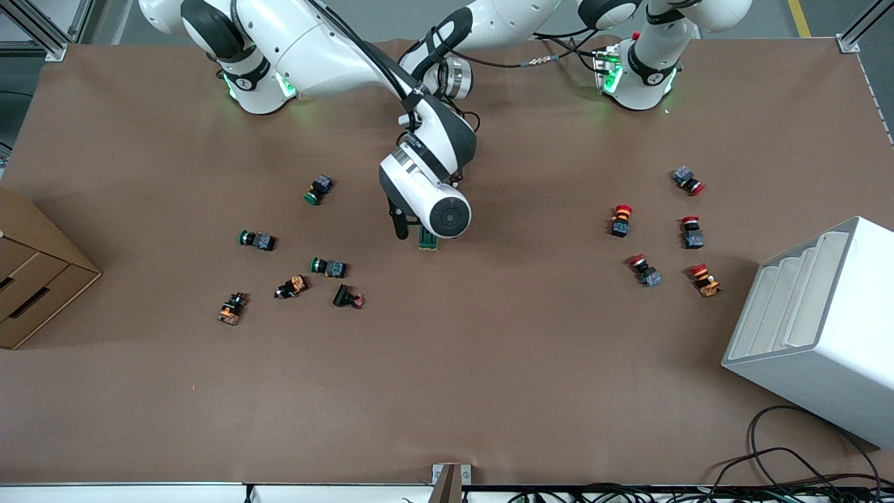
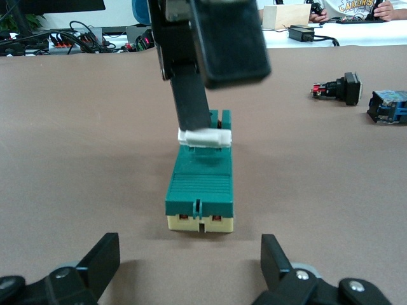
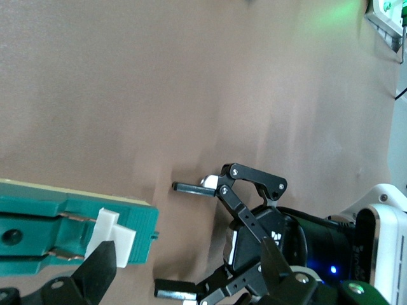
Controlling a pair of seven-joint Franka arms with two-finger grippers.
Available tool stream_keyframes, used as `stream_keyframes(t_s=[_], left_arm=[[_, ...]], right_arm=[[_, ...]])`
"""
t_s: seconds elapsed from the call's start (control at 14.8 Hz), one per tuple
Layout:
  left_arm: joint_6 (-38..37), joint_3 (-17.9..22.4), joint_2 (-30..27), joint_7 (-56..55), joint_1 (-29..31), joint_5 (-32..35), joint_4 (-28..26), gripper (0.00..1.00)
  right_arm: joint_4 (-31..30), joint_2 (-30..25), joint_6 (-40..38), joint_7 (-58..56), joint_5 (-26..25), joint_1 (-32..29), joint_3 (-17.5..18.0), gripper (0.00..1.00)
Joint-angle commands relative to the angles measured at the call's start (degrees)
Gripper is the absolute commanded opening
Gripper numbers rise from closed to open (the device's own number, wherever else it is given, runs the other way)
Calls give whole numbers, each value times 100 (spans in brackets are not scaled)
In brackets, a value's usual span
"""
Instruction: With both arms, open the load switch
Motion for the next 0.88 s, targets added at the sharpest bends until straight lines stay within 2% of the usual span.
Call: stream_keyframes(t_s=[0.0, 0.81], left_arm=[[-31, 21, 53, 40, -17, 105, 57, 98], [-13, -6, -44, 295, 36, 34, 31, 98]], right_arm=[[-125, -19, 48, -9, -113, 23, -18, 100], [-195, -19, 215, -18, -166, 76, -18, 100]])
